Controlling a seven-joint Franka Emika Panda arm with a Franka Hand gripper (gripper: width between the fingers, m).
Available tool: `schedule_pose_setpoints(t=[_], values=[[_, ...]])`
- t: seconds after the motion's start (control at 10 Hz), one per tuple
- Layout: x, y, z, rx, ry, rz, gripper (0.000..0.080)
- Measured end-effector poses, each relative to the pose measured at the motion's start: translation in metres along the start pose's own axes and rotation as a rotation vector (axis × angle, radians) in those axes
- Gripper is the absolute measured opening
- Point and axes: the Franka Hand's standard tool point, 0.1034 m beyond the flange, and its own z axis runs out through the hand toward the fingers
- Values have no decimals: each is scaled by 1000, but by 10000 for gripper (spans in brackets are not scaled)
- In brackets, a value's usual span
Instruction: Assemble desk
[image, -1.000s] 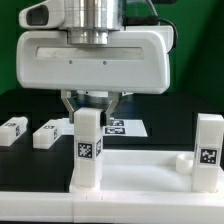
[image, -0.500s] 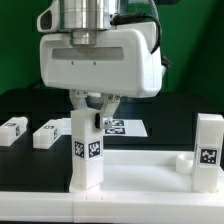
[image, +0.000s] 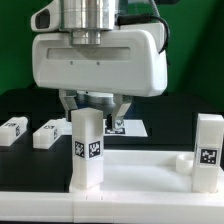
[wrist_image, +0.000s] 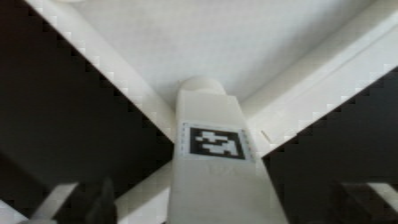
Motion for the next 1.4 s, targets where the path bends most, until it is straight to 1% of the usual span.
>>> schedule_pose_setpoints(t=[0.4,0.8,1.1,1.3,1.4], values=[[1,2,0,0,3,-395,649],[3,5,0,-4,3,-724,649],[3,5,0,-11,2,-920,649],[3,6,0,-15,0,-1004,649],[3,6,0,-15,-1,-1002,523]])
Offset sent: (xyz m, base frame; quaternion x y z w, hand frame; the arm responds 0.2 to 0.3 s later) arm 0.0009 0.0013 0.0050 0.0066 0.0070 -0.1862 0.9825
